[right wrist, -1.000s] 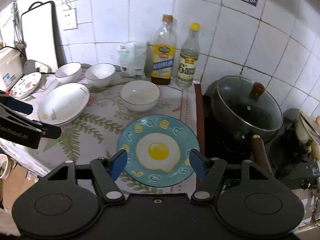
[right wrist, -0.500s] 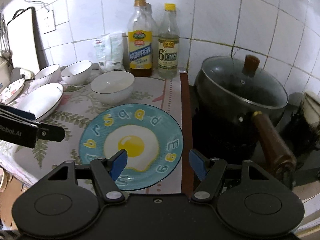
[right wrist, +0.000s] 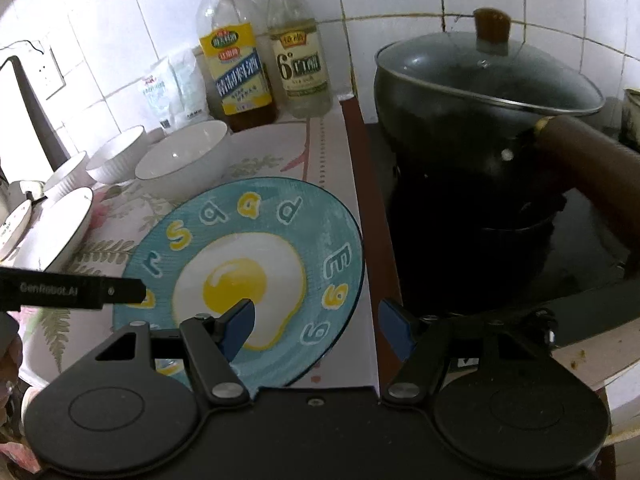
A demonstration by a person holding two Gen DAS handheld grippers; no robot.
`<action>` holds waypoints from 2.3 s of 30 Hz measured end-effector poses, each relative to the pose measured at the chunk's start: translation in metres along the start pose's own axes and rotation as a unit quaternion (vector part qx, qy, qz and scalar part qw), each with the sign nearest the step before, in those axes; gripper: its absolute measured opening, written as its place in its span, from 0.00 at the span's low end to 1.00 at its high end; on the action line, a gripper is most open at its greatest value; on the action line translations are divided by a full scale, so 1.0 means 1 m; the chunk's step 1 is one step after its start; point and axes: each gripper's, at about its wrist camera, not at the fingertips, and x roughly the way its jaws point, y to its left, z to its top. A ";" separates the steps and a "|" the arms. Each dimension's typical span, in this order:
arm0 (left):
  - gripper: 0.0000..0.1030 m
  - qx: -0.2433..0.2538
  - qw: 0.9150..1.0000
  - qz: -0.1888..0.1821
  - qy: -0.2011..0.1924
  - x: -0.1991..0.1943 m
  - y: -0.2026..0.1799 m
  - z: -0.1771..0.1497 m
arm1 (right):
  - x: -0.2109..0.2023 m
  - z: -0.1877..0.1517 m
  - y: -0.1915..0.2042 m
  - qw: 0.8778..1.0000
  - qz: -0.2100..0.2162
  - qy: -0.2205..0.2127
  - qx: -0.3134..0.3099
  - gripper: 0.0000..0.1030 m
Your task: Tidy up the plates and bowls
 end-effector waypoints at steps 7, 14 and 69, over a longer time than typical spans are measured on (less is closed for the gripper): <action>0.73 -0.008 1.000 -0.016 0.013 0.019 0.005 0.009 | 0.015 0.003 -0.003 1.000 0.017 0.016 0.017 0.71; 0.43 0.027 0.999 -0.044 0.010 0.019 -0.006 0.010 | 0.026 0.004 0.004 0.999 0.033 0.028 0.023 0.73; 0.22 -0.054 0.997 0.016 -0.058 -0.173 0.126 0.009 | -0.076 0.068 0.152 0.989 0.124 0.055 -0.062 0.25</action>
